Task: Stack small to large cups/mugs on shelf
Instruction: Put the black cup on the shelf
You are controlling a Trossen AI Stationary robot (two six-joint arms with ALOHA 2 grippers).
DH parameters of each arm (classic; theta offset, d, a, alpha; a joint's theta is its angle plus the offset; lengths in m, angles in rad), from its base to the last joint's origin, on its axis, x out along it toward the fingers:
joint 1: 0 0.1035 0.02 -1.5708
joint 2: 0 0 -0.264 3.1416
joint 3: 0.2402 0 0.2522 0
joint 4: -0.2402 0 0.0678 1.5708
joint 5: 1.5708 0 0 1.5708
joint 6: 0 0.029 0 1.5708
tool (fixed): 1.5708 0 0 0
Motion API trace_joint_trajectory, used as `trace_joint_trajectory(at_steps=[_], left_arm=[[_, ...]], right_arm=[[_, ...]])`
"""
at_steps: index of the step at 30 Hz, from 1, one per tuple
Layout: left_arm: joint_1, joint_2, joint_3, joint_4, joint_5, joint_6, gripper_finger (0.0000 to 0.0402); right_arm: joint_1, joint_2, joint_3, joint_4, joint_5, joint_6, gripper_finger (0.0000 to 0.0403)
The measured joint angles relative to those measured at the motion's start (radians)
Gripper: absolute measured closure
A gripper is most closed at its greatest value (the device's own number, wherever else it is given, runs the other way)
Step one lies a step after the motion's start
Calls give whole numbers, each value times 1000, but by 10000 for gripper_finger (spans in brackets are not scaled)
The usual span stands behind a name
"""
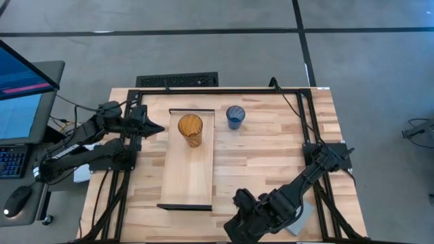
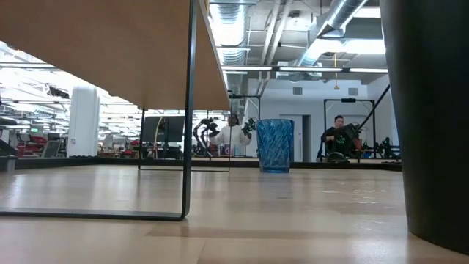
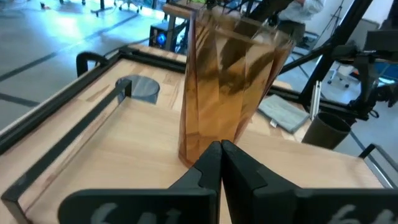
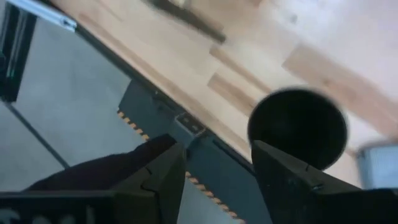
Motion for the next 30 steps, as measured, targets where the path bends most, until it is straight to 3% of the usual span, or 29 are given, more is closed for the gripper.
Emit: trace_joint_trajectory(at_steps=[6, 19, 30], left_arm=[[0, 0, 0, -45, 0, 21, 401], [0, 0, 0, -45, 0, 22, 401], [0, 0, 0, -81, 0, 41, 401]], right_arm=[[8, 1, -68, 101, 0, 0, 215], [25, 1, -71, 31, 0, -34, 245], [28, 1, -71, -156, -53, 240, 260]])
